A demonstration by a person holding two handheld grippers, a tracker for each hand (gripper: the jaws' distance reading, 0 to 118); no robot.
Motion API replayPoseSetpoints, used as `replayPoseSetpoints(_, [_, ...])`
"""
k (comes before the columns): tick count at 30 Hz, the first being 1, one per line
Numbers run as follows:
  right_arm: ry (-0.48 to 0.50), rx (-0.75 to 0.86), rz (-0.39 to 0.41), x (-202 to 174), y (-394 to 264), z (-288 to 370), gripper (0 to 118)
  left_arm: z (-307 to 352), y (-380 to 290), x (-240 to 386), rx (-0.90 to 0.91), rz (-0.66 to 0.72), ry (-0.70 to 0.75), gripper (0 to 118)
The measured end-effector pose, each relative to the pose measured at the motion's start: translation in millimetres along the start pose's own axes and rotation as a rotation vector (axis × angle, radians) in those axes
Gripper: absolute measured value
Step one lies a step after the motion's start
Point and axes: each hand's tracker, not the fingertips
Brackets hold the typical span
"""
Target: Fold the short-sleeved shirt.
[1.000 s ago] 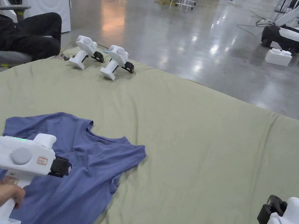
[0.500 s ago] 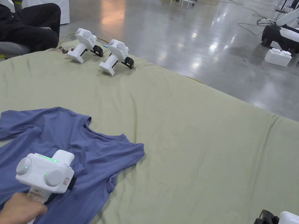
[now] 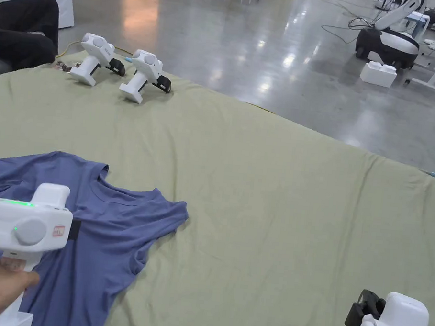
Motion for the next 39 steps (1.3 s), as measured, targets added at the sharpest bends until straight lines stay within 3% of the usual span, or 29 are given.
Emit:
replayPoseSetpoints(11, [-0.014,0.068,-0.033,22,15,15,5,107,85,66,0.297,-0.072,-0.093,3])
replayPoseSetpoints(21, [-0.055,0.109,-0.075,56,16,37,5,172,128,198,0.402,-0.23,-0.45,3])
replayPoseSetpoints(31, [-0.13,0.099,-0.126,104,-1,63,5,157,65,353,0.289,-0.379,-0.691,3])
replayPoseSetpoints(39, [-0.168,0.075,-0.14,129,-17,78,5,113,-42,404,0.09,-0.45,-0.756,3])
